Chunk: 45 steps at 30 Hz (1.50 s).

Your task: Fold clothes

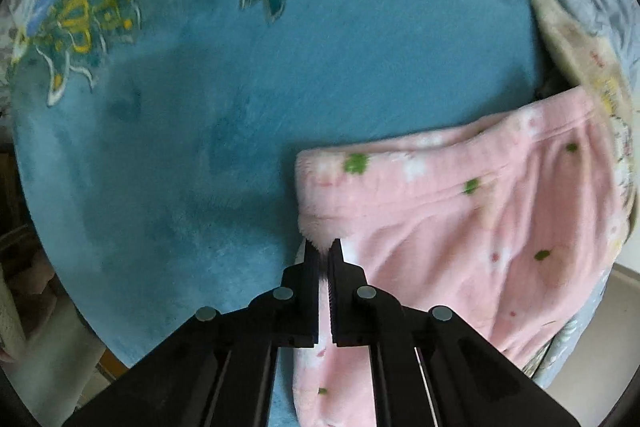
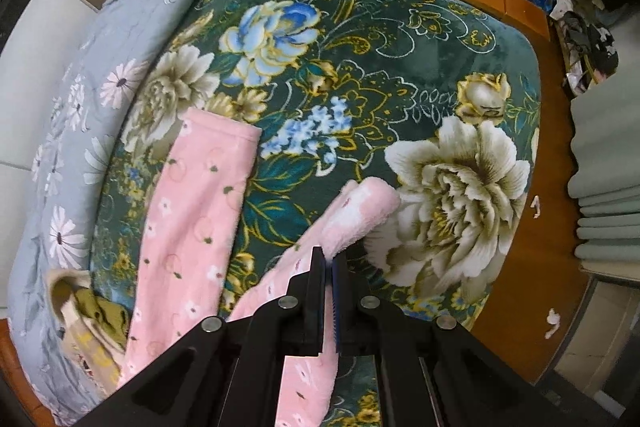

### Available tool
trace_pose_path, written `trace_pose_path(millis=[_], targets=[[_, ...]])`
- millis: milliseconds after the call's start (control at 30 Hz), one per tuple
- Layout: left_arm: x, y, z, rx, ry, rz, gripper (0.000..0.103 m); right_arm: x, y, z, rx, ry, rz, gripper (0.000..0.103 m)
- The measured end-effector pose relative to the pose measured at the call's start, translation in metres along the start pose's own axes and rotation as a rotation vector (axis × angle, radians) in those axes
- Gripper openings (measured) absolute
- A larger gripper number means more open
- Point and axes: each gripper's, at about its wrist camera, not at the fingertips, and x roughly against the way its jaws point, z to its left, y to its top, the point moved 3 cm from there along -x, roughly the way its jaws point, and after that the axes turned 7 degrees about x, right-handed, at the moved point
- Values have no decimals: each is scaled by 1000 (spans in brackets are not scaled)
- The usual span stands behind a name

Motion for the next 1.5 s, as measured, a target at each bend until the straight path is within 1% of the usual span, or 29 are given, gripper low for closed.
trace_pose_path(millis=[67, 133, 200, 233, 267, 333, 400, 500, 567, 633, 767, 900, 1000, 1067, 1133, 1233, 1333, 1400, 1467, 1500], targets=[[20, 0, 1, 2, -12, -49, 2, 4, 3, -4, 3, 20, -3, 3], [41, 0, 11, -12, 6, -96, 2, 7, 5, -10, 6, 30, -4, 3], [52, 1, 23, -29, 61, -104, 2, 1, 5, -27, -25, 10, 22, 3], [57, 2, 28, -15, 73, -101, 2, 0, 7, -31, -43, 20, 29, 3], [63, 3, 31, 14, 65, -100, 2, 2, 11, -31, -51, 41, 26, 3], [78, 7, 25, 79, 13, -97, 2, 5, 17, -30, -69, 82, 20, 3], [91, 11, 7, 142, -67, -59, 2, 6, 27, -24, -73, 117, 19, 3], [101, 17, -44, 226, -191, 17, 2, 1, 51, 8, -29, 144, 35, 3], [107, 18, -79, 255, -249, 44, 3, -7, 67, 35, -3, 154, 48, 3], [108, 22, -112, 269, -288, 69, 3, -16, 82, 63, 30, 153, 66, 3], [100, 31, -176, 238, -292, 85, 3, -49, 114, 117, 70, 106, 135, 3], [84, 44, -214, 264, -311, 92, 3, -87, 137, 166, 66, 81, 171, 3], [73, 58, -235, 250, -323, 60, 3, -109, 145, 193, 73, 72, 186, 3], [66, 62, -241, 253, -323, 52, 3, -127, 151, 208, 78, 57, 194, 3], [56, 66, -244, 278, -326, 52, 3, -142, 153, 215, 75, 45, 195, 3], [43, 72, -246, 316, -332, 45, 3, -158, 156, 219, 60, 42, 192, 3], [42, 80, -248, 343, -342, 8, 3, -165, 160, 219, 45, 52, 182, 3], [48, 82, -249, 330, -361, -37, 3, -170, 160, 219, 40, 77, 183, 7], [50, 81, -250, 331, -364, -36, 3, -175, 158, 219, 33, 136, 190, 8], [50, 80, -250, 335, -362, -29, 3, -176, 158, 218, 31, 160, 194, 18]])
